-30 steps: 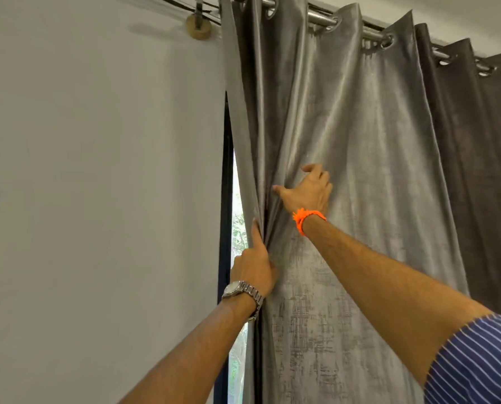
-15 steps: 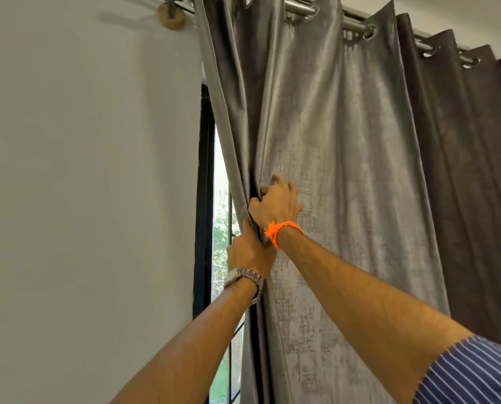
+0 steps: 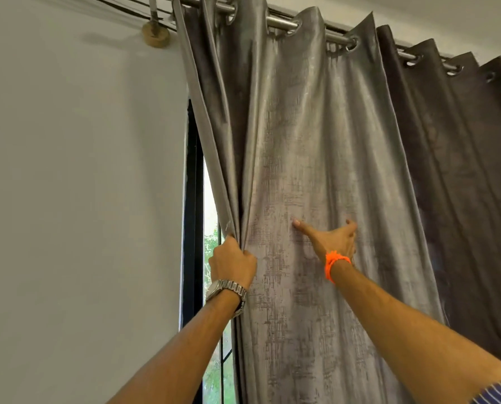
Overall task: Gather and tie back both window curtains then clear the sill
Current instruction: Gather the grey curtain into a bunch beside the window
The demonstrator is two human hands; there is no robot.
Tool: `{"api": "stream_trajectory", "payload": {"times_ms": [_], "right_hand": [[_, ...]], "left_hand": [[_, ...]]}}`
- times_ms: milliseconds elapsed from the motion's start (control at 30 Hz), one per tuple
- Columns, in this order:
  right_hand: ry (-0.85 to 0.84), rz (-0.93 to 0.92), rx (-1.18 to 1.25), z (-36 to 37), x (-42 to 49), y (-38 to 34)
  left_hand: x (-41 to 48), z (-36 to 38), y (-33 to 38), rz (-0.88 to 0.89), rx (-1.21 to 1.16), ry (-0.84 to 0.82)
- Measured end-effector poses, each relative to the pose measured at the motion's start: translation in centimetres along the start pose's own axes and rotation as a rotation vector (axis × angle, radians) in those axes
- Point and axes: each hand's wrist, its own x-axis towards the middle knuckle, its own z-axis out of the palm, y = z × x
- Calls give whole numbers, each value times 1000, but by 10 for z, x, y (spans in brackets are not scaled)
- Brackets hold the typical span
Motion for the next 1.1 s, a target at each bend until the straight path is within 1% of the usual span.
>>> {"api": "stream_trajectory", "payload": {"times_ms": [100,233,400,500,633,833,900,1100], "right_hand": [[-44,45,51,3,5,12],[-136,42,72,7,12,13],[-203,62,74,11,17,21],[-224,63,117,15,21,25],[-239,16,147,23,23,29],[-210,-40,154,37,24,33],[-191,-79,121,40,24,32],[-94,-176,46,31,14,21]], "left_hand": [[2,3,-2,14,-2,-14],[6,6,-3,31,-41,-51],[6,-1,-3,98,-81,-71],[5,-5,-3,122,-124,-84],[4,-6,-4,114,-185,-108],[6,-9,-10,150,-147,-113],[4,-10,-7,158,-129,-108],[6,-9,-1,108,-21,-101]]}}
